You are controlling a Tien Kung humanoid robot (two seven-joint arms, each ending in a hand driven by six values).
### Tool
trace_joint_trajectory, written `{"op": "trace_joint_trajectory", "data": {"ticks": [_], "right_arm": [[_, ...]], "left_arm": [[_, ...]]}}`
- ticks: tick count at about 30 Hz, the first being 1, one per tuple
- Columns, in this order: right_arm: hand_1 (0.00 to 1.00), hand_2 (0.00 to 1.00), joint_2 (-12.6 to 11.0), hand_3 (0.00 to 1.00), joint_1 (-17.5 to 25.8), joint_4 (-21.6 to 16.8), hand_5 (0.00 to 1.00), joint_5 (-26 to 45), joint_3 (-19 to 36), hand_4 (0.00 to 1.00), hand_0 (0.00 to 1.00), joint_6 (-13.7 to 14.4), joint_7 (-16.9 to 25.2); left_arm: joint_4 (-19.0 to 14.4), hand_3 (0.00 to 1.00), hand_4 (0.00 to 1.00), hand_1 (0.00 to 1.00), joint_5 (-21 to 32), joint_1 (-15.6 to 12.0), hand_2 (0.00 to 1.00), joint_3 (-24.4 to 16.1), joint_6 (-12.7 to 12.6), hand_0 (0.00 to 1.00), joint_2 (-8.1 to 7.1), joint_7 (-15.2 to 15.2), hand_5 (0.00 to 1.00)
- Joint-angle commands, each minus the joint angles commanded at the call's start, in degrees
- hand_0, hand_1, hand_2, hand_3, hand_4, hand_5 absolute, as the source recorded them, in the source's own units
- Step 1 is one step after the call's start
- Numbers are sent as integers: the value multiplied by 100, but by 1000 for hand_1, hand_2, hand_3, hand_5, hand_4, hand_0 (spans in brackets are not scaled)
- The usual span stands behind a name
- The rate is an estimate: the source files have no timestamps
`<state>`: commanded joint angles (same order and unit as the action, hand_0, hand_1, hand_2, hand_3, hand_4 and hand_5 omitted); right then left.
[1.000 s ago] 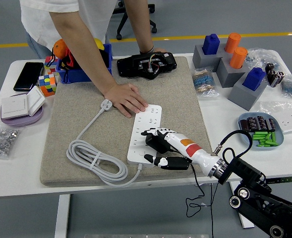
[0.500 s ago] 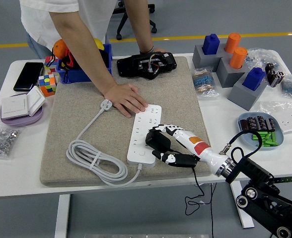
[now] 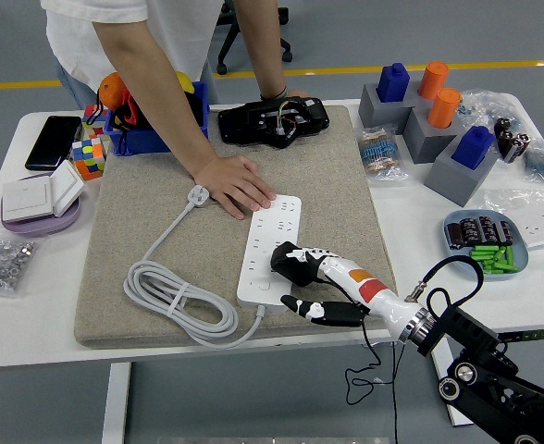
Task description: Press the white button,pick up the black plug,place it near the board,insert it into the board
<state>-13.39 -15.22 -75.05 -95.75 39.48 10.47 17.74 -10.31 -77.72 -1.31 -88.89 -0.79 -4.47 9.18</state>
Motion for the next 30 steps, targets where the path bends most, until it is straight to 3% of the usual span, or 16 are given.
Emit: {"op": "trace_joint_trajectory", "data": {"ticks": [30], "right_arm": [[927,883,169,848,-438,215,789,81,-495,778,983,-55,-60]], "left_arm": [[0,570,606,495,32,31,506,47,-4,471,-26,3,253]]}}
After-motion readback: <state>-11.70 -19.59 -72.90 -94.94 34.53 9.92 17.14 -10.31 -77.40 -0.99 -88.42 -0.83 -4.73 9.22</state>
